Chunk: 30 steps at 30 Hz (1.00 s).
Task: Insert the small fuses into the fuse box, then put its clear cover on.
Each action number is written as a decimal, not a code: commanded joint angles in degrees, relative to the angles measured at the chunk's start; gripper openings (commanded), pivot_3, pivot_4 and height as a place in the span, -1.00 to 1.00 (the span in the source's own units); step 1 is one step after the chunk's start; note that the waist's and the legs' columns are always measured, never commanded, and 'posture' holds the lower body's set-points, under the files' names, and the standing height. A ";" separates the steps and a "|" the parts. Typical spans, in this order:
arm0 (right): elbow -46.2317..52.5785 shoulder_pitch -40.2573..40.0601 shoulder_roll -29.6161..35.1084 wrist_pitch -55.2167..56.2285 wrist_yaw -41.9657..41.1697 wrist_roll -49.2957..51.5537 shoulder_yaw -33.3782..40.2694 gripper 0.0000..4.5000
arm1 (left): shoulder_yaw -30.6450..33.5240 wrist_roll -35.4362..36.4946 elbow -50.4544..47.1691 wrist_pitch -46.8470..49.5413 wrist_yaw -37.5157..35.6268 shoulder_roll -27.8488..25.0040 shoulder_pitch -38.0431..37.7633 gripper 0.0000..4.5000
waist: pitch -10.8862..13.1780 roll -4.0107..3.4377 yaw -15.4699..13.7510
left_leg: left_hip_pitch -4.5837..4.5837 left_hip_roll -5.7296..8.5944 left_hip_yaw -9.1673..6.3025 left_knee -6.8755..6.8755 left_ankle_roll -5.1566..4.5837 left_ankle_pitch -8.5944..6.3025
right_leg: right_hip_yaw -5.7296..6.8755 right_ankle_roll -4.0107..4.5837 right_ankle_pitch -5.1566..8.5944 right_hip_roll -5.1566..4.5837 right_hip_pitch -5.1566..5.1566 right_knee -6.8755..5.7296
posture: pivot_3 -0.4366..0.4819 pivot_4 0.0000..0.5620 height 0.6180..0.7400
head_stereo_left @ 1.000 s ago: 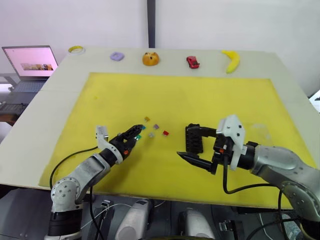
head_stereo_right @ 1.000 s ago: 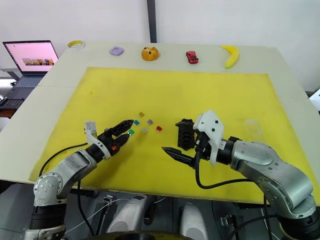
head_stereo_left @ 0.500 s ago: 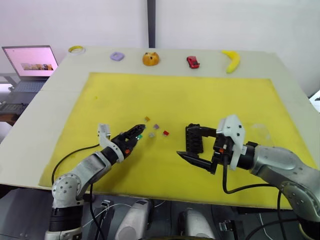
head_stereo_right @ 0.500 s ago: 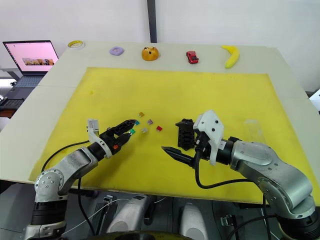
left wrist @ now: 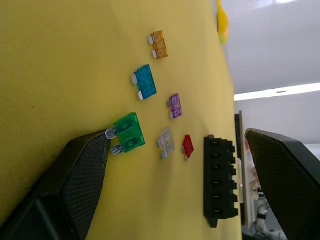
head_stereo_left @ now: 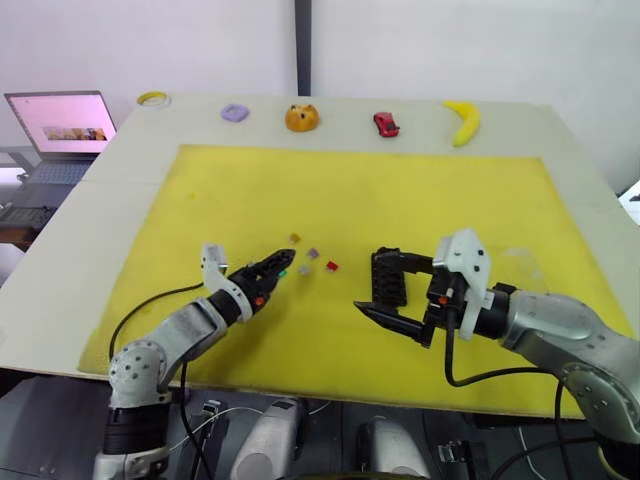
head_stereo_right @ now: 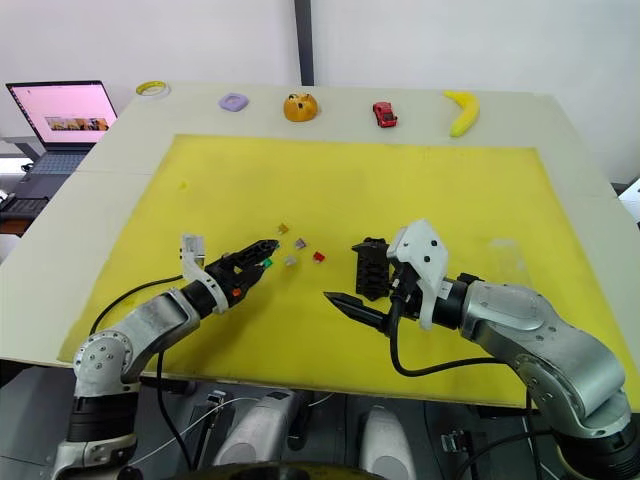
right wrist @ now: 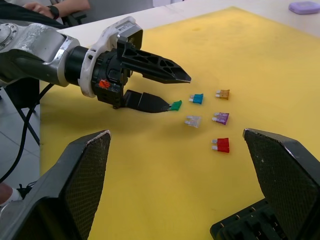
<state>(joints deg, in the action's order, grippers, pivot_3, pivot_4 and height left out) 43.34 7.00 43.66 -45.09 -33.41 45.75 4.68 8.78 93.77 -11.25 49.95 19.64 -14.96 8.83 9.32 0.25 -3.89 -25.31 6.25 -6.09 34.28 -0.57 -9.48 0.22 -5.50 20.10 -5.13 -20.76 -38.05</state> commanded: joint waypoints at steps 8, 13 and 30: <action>1.09 -0.46 -0.31 0.70 0.80 0.44 1.47 0.98 | -1.26 0.17 2.93 2.33 -2.44 1.47 -0.74 1.00 | 0.00 0.00 -0.02 | 0.00 0.01 0.00 0.00 0.06 -0.04 | 0.00 0.00 0.00 -0.01 0.01 0.02 | -0.05 -0.47 0.92; 1.26 -0.63 -0.29 0.65 1.06 0.68 1.61 0.98 | -0.63 -0.50 4.64 2.64 -3.56 1.05 -0.94 1.00 | 0.00 0.00 0.00 | -0.01 0.01 0.00 0.00 0.12 -0.08 | 0.00 0.00 0.00 -0.02 0.00 0.03 | -0.05 -0.47 0.92; 1.27 -0.77 0.05 0.51 1.15 0.65 1.76 1.00 | -0.71 -0.07 4.37 2.55 0.65 2.40 -1.31 0.44 | 0.01 0.01 0.03 | -0.04 0.01 0.00 -0.02 0.10 -0.12 | 0.01 0.00 0.01 -0.03 0.00 0.13 | -0.05 -0.47 0.92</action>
<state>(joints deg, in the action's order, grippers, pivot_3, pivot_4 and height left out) 43.34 6.09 43.67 -45.18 -32.26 45.92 4.98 10.33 93.83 -8.80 50.82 18.49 -13.43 8.69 9.32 0.26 -3.86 -25.35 6.26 -6.09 34.26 -0.47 -9.61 0.23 -5.50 20.11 -5.16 -20.76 -37.92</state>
